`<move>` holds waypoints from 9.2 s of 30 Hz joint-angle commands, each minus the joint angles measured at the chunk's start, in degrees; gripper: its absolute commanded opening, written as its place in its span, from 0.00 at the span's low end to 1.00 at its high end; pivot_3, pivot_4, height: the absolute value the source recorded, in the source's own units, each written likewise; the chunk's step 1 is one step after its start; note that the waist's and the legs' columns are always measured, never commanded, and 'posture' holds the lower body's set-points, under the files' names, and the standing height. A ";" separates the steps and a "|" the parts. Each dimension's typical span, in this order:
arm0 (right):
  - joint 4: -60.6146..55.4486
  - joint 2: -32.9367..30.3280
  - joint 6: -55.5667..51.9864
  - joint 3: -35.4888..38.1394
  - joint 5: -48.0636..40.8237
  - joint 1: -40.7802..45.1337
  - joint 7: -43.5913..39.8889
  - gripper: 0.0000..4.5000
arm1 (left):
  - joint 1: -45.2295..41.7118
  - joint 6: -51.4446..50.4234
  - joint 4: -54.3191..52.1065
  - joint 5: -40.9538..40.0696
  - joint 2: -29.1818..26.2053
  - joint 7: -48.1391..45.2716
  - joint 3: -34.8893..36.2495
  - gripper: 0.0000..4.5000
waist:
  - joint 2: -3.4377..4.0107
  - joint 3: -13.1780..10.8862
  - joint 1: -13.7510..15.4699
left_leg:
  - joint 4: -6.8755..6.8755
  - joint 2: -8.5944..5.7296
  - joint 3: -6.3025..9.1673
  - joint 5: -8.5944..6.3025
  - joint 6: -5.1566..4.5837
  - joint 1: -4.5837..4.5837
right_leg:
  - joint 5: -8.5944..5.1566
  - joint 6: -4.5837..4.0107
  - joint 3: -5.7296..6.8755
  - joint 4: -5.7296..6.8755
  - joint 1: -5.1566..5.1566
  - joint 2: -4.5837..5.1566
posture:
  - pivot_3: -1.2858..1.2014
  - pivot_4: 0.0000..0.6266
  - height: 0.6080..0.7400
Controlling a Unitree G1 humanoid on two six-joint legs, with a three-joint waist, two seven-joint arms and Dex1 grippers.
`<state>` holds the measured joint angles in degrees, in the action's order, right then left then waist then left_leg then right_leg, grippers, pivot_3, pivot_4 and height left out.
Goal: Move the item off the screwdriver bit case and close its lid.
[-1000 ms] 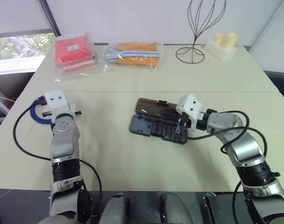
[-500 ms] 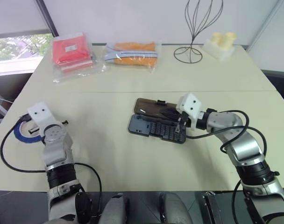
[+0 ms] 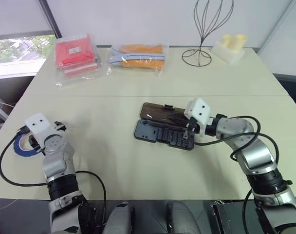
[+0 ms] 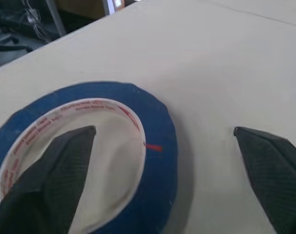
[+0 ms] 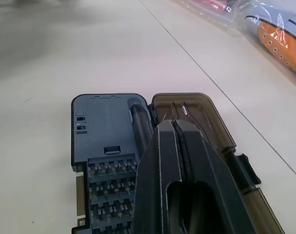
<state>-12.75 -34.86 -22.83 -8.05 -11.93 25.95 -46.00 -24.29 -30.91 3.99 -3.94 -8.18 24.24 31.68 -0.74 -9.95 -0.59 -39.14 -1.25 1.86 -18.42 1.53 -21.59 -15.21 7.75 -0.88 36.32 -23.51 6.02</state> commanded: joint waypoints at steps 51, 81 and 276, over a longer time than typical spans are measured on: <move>-2.46 -4.84 1.40 6.76 1.12 -1.67 0.66 0.00 | -7.09 -1.50 -7.45 -21.67 -25.20 -75.99 -30.39 0.45 | 0.03 -0.02 -0.18 | 0.05 0.04 -0.05 -0.11 -0.22 0.00 | 0.00 -0.01 -0.02 -0.06 0.01 -0.05 | 0.52 0.24 1.00; 5.43 4.15 -40.44 5.90 4.05 17.93 21.06 0.99 | -9.45 3.56 -2.06 -15.89 -23.30 -80.22 -35.69 0.00 | 0.05 -0.03 -0.20 | 0.04 0.05 -0.05 -0.03 -0.07 -0.09 | 0.00 -0.01 -0.03 -0.03 -0.09 -0.08 | 0.52 0.24 1.00; 14.05 -15.12 -3.13 -10.40 2.28 13.36 -16.79 1.00 | 2.62 -0.90 -18.81 -15.52 -26.17 -89.28 -54.41 0.00 | 0.06 0.00 -0.35 | -0.14 0.08 -0.10 -0.12 -0.32 -0.76 | -0.01 -0.02 -0.07 0.53 -0.98 -0.09 | 0.52 0.24 1.00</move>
<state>1.09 -50.37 -26.90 -19.51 -10.18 38.32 -62.12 -21.11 -32.05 -14.65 -19.74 -34.51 -65.19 -22.87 -0.68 -9.95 -0.94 -39.28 -1.17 1.76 -18.53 1.22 -22.35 -15.22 7.74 -0.96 36.85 -24.49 5.93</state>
